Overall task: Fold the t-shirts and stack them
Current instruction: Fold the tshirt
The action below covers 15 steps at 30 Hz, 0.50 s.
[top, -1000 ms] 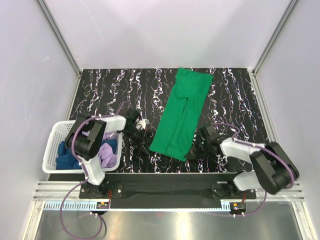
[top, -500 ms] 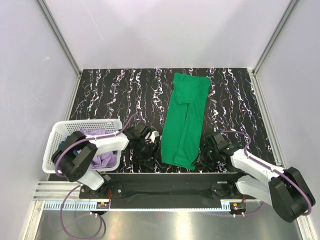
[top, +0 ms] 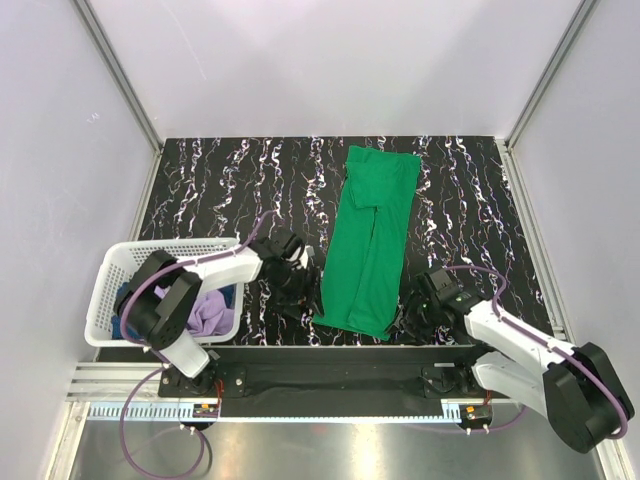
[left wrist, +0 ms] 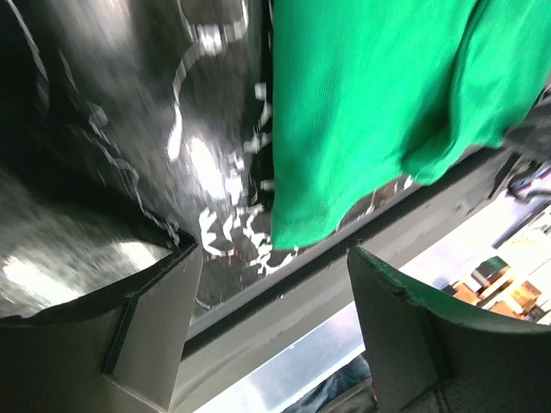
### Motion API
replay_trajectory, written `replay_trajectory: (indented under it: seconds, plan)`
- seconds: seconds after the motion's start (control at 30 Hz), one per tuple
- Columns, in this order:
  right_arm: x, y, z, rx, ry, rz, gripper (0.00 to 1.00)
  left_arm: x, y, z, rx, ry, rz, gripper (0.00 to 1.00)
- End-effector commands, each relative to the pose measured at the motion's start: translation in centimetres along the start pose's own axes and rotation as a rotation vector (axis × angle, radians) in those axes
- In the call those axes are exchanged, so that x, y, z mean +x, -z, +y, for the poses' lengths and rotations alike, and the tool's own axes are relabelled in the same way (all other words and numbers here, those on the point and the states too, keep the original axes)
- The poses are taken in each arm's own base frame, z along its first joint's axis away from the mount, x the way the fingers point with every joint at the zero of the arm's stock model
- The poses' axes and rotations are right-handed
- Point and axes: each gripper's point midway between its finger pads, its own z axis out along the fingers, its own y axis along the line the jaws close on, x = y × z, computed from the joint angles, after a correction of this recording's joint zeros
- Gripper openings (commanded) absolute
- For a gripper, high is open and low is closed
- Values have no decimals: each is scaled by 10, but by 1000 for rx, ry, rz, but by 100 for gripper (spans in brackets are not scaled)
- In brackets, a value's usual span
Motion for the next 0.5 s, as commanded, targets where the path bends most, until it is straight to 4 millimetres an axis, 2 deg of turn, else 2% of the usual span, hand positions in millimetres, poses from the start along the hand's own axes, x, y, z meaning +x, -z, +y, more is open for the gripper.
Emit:
replay_trajectory:
  seconds: [0.0,0.1,0.17,0.33,0.47]
  plan:
    - [-1,-9,-10,33,-18,-8,48,-16,-5,3,-18,-24,-12,76]
    - [-1,-13,-10,31,-20,-4,47,-20,-12,5,-16,-26,6,75]
    - [-2,-14,-9,26,-23,-4,47,-19,-16,2,7,-16,23,71]
    - [-4,-15,-5,22,-18,-6,45,-7,-24,7,27,29,57,65]
    - [-4,-17,-8,29,-21,-4,42,-2,-28,6,64,42,63,53]
